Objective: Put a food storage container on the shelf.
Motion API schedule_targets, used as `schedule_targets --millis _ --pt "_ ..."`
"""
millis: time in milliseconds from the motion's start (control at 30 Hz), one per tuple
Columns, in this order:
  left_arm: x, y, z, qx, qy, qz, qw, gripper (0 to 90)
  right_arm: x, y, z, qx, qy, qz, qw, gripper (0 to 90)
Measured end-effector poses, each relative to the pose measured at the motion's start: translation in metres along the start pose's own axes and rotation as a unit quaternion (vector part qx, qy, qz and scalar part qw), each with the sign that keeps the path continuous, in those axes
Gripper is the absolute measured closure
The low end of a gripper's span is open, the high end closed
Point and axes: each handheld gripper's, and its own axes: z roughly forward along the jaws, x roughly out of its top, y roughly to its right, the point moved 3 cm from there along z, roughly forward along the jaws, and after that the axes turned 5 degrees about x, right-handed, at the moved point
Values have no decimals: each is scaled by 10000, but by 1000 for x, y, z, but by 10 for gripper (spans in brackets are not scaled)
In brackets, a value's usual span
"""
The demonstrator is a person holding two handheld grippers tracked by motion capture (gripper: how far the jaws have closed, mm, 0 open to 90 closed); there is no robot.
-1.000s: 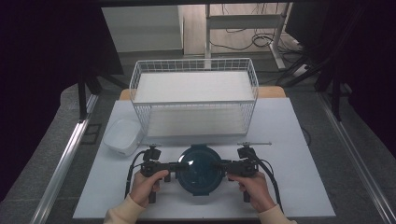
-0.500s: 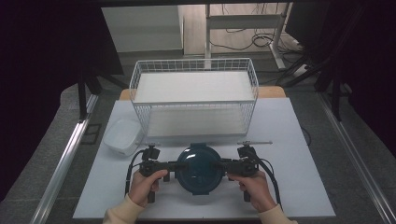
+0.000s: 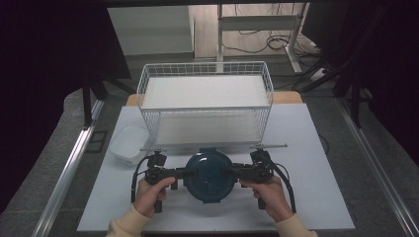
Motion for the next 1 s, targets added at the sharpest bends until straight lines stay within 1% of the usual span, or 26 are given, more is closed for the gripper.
schedule_targets --millis 100,300,467,633,767,1000 --pt "5 2 -3 -15 34 9 10000 399 5 -3 -1 10 16 -55 10000 398" --pt "19 10 -12 36 113 142 9998 399 16 -9 -5 27 147 -161 9998 398" --pt "31 17 -21 64 188 220 9996 400 30 -17 -9 52 228 -271 9994 398" --pt "45 27 -29 80 282 342 9990 400 45 -25 -15 55 313 -395 9987 399" --pt "54 33 -34 100 325 435 9985 400 54 -30 -19 60 364 -459 9983 399" --pt "70 43 -44 69 419 531 9977 400 71 -40 -27 29 432 -593 9973 398"
